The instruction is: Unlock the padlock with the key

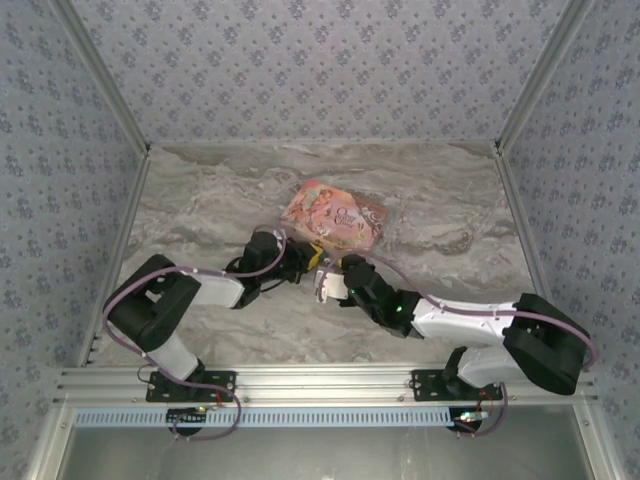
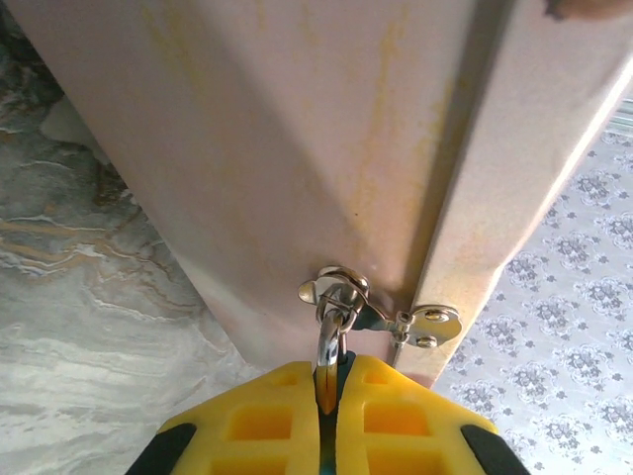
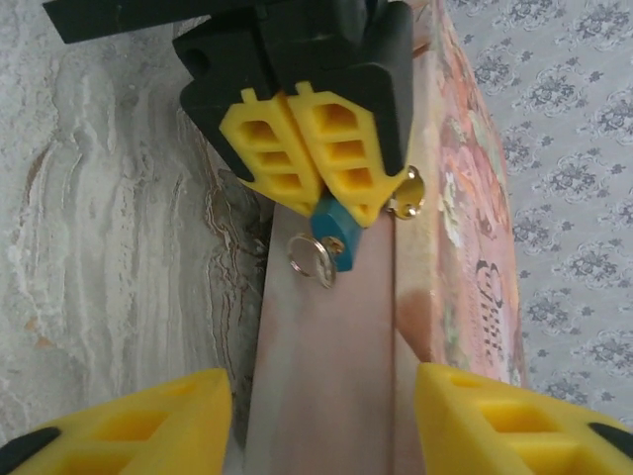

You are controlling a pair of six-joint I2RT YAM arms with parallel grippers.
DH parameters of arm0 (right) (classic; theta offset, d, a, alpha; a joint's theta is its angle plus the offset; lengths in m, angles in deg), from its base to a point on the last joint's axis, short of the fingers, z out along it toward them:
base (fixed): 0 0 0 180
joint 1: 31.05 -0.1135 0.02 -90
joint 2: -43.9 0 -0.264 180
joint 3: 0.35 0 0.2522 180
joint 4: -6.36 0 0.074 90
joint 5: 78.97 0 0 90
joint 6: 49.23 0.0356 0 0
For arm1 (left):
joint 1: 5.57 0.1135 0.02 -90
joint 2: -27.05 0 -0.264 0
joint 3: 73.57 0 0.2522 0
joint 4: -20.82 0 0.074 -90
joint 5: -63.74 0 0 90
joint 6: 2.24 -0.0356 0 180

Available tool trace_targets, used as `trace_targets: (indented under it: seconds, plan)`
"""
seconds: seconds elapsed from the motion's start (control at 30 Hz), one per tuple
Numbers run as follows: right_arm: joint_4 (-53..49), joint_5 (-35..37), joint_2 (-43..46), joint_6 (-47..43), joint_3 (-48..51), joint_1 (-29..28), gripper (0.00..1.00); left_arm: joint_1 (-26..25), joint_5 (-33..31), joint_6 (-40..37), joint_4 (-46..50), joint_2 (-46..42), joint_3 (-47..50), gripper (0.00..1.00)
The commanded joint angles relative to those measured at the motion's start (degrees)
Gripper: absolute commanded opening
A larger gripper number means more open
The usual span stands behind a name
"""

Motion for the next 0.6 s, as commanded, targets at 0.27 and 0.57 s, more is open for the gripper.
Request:
trace_targets:
  seconds: [0.27,0.57]
  plan:
    - [7.5,-1.3,-5.4,-0.7,-3.1,0.4,0.39,-1.0,0.7,1.1,-1.8,-3.2,-2.1,0.0]
    - [8.7,-1.5,-7.3,0.0,-4.7,1.5,0.23,-1.4,0.9,1.7,-2.0,-3.0,-2.7,0.0]
